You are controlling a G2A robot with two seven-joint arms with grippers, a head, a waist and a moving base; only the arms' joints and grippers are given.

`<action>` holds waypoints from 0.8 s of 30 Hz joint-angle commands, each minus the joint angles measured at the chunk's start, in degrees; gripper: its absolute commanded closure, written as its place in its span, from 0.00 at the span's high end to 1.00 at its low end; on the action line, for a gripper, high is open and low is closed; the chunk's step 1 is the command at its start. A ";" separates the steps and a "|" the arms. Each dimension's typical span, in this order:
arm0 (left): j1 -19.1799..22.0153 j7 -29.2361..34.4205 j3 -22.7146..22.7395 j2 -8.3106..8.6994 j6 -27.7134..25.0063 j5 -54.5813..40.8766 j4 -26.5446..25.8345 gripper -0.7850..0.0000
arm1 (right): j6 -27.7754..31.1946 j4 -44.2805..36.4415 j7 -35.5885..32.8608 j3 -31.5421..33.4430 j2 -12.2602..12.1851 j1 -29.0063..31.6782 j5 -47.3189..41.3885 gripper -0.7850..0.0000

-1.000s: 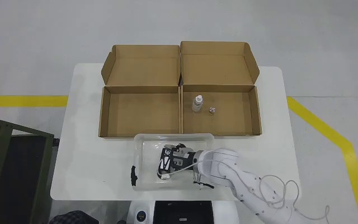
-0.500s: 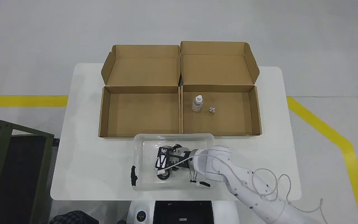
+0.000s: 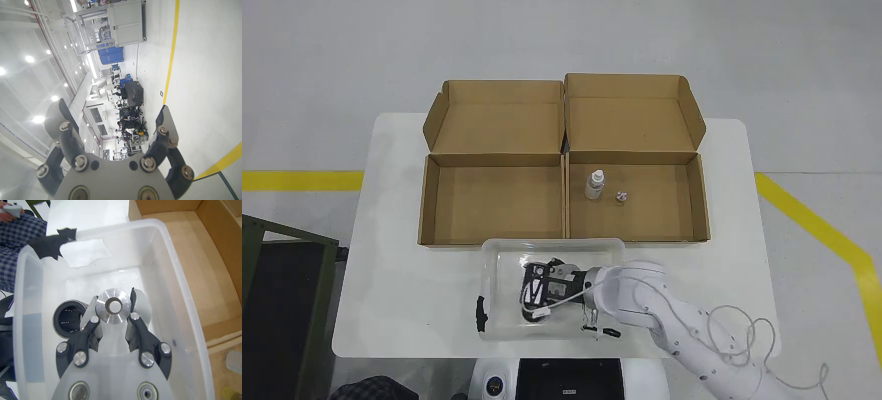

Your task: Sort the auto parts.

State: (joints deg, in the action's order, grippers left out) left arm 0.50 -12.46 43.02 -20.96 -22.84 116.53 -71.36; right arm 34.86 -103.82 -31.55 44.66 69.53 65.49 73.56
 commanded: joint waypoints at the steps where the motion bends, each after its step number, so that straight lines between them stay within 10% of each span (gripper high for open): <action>1: 0.00 0.00 0.00 0.00 0.00 0.00 0.00 1.00 | 0.36 -1.60 0.84 1.27 -0.33 0.96 -0.88 0.00; 24: 0.00 0.00 0.00 0.00 0.00 0.00 0.00 1.00 | 3.06 -10.90 14.29 21.79 -3.84 11.41 -22.53 0.00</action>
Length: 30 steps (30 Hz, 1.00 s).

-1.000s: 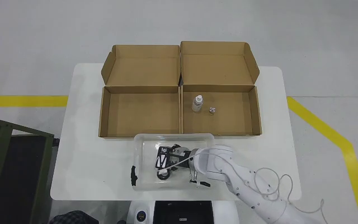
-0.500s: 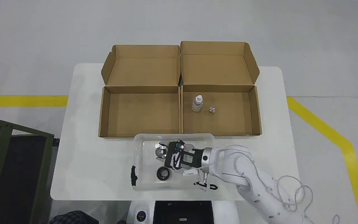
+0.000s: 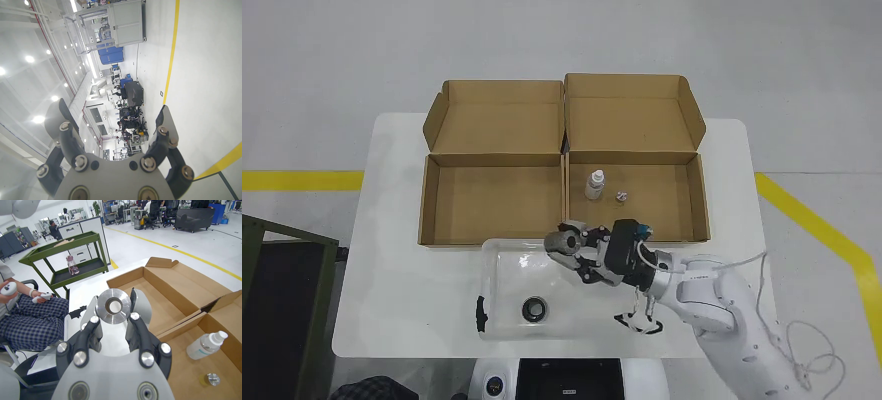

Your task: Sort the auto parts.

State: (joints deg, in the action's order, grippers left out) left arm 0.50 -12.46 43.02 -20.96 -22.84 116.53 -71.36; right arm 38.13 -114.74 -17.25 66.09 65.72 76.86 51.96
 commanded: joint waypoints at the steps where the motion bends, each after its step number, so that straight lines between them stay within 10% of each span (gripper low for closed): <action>1: 0.00 0.00 0.00 0.00 0.00 0.00 0.00 1.00 | -0.37 -0.02 0.16 0.67 -0.06 0.11 -1.98 0.00; 30: 0.00 0.00 0.00 0.00 0.00 0.00 0.00 1.00 | -3.27 -0.68 -0.21 2.05 -0.19 0.16 -6.59 0.00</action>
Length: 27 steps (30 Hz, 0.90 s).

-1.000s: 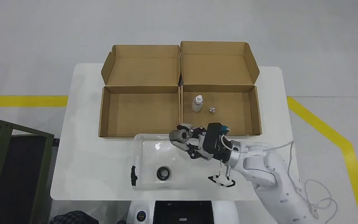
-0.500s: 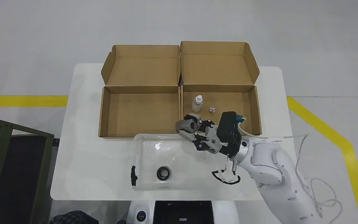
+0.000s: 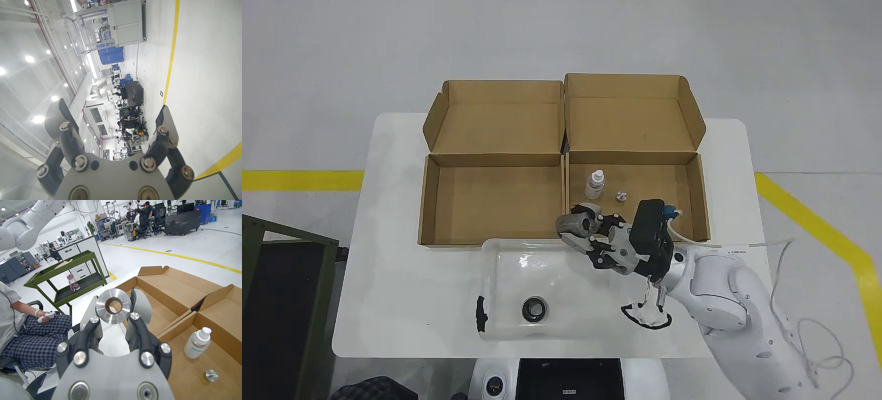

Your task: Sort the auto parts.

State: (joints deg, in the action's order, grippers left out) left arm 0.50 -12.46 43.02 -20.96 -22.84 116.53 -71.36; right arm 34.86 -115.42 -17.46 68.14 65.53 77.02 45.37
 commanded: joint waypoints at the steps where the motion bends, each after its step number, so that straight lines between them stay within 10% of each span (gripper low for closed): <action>1: 0.00 0.00 0.00 0.00 0.00 0.00 0.00 1.00 | 0.00 0.00 0.00 0.00 0.00 0.00 0.00 0.00; 14: 0.00 0.00 0.00 0.00 0.00 0.00 0.00 1.00 | -1.80 -0.32 -1.06 -1.07 0.15 -1.15 1.73 0.00; 27: 0.00 0.00 0.00 0.00 0.00 0.00 0.00 1.00 | -10.92 7.96 -6.12 -12.62 2.94 -15.95 7.20 0.00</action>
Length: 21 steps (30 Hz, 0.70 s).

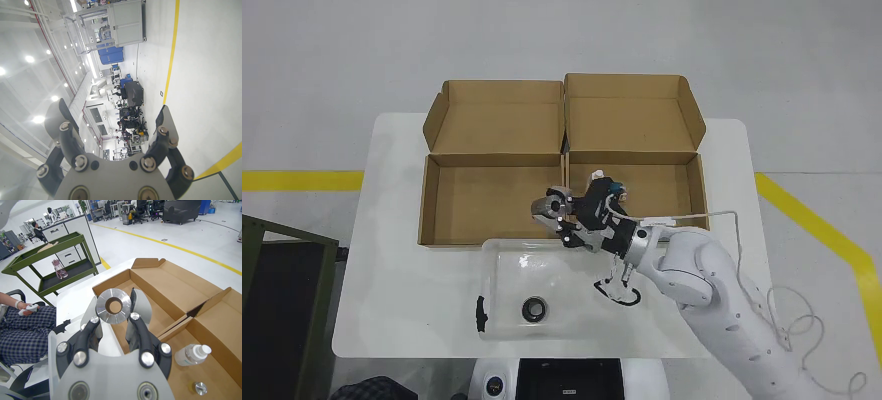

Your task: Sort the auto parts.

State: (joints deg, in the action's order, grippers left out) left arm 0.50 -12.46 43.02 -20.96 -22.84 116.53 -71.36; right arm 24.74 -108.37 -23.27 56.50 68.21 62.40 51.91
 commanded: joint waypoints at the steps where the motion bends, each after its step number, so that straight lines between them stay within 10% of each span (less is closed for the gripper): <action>1: 0.00 0.00 0.00 0.00 0.00 0.00 0.00 1.00 | -1.62 2.00 -0.73 -2.00 0.56 -2.60 1.49 0.00; 21: 0.00 0.00 0.00 0.00 0.00 0.00 0.00 1.00 | -13.19 22.43 -4.43 -16.07 7.55 -20.44 6.69 0.00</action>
State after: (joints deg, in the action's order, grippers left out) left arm 0.50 -12.46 43.02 -20.96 -22.84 116.53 -71.36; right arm 11.89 -87.02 -27.63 40.74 75.48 42.51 58.74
